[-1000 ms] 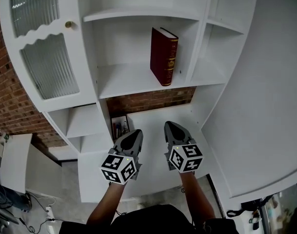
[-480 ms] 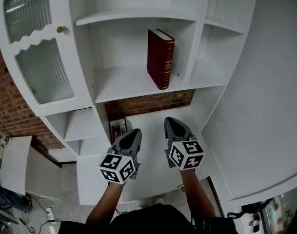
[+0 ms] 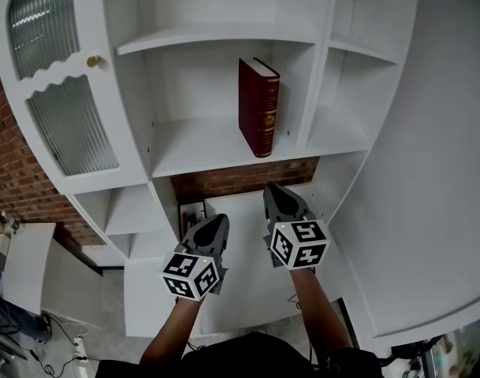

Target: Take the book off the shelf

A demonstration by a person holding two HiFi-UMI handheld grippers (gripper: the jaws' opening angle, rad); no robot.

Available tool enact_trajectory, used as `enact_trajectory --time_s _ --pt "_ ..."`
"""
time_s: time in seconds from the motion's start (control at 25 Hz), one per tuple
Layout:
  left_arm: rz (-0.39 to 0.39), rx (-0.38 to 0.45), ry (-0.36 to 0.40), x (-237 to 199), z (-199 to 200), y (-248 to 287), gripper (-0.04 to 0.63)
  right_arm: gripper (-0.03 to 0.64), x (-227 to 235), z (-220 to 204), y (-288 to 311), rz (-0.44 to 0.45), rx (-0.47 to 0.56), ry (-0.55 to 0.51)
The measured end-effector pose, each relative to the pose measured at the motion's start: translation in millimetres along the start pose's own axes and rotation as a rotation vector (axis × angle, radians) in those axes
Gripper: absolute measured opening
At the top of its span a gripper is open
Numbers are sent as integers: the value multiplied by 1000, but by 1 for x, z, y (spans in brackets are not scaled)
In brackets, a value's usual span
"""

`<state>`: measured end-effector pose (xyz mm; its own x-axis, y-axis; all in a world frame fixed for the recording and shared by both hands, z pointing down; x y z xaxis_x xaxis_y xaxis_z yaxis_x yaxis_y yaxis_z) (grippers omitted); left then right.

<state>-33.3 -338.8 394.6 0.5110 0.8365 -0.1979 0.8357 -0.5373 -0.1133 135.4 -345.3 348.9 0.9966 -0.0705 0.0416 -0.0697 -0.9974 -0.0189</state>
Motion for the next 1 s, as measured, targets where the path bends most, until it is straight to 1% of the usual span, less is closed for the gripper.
enact_trajectory --time_s 0.4,0.64,0.76,0.92,1.0 --pt "39 34 10 -2 6 14 15 21 17 32 23 29 35 -35" --pt "55 30 12 0 5 19 16 25 21 50 34 56 67 -45" --pt "68 34 18 0 7 19 15 83 24 57 40 73 73 -36" --pt "83 31 20 -2 7 19 17 113 31 64 51 69 77 -30" --pt "91 28 15 -3 5 17 15 141 32 67 56 68 80 -23"
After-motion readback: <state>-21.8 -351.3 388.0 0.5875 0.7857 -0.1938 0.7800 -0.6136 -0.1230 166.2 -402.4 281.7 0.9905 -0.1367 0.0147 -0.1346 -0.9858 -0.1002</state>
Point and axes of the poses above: the fingertips, and each gripper's own axes: y forward along the fingers, x to its right, z out of its top, the point moved 6 cm from there along -y, backward along the fingers, and after that the axes turned 9 degrees about -z, right-handed, at the moved point
